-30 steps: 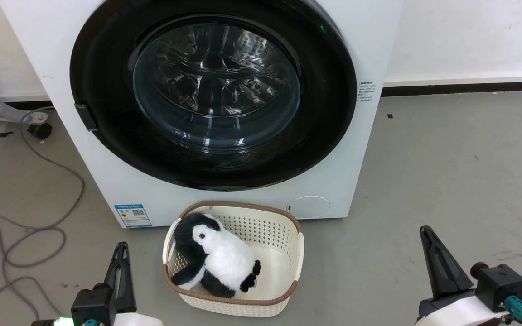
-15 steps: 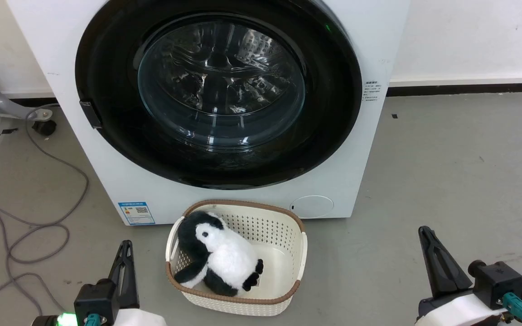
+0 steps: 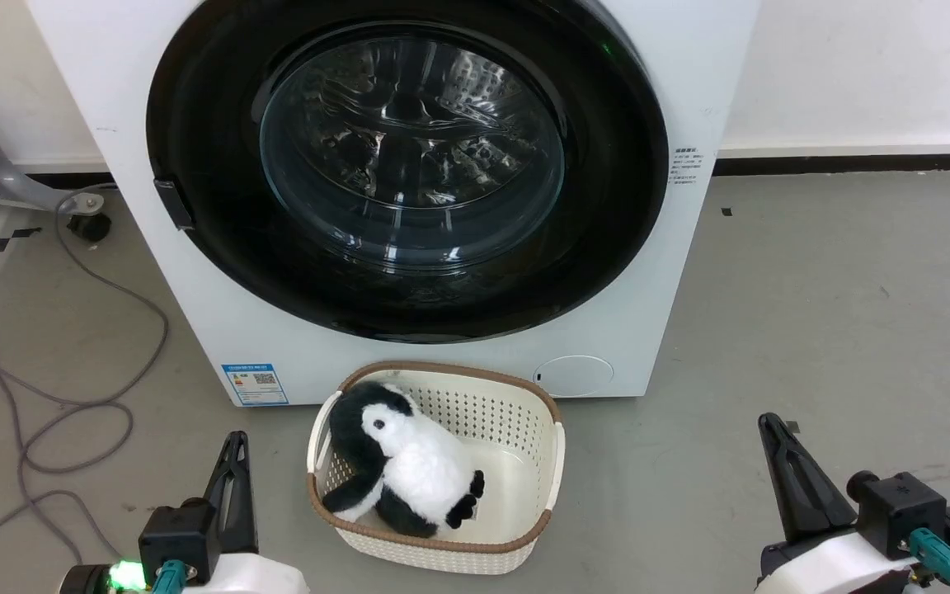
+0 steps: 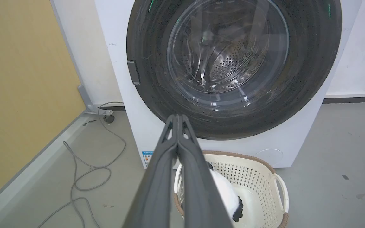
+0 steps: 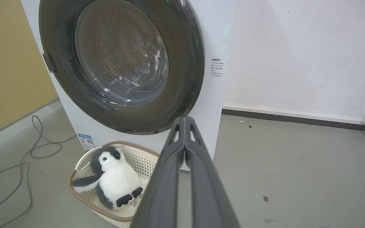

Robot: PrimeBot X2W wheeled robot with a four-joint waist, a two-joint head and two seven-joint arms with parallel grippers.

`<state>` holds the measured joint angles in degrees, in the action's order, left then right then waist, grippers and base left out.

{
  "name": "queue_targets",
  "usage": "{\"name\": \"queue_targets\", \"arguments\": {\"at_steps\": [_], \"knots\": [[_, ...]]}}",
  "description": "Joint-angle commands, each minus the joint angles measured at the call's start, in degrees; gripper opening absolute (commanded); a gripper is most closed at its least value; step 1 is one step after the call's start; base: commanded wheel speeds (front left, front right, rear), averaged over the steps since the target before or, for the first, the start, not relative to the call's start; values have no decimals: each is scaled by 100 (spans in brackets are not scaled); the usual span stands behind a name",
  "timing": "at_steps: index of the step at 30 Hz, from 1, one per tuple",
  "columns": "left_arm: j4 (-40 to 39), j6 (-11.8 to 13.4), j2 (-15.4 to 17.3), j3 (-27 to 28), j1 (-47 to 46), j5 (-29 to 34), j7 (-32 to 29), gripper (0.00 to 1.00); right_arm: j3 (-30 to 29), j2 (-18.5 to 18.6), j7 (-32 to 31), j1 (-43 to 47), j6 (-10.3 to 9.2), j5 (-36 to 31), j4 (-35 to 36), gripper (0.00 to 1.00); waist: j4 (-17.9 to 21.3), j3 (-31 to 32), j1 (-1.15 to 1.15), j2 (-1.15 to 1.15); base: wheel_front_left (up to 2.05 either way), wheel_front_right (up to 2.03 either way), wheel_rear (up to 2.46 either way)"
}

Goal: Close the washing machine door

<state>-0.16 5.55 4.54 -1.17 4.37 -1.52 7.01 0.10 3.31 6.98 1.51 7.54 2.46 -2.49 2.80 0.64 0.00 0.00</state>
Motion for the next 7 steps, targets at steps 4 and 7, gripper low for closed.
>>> {"name": "queue_targets", "arguments": {"at_steps": [4, 7], "knots": [[8, -56, -20, 26, -123, 54, -68, 0, -6, -25, -62, -75, -3, -34, 60, 0, -18, -4, 0, 0, 0, 0, 0], [8, -84, -28, 31, -140, 60, -103, 0, -7, -26, -97, -79, -3, -46, 70, 0, -33, -8, 0, 0, 0, 0, 0]]}}
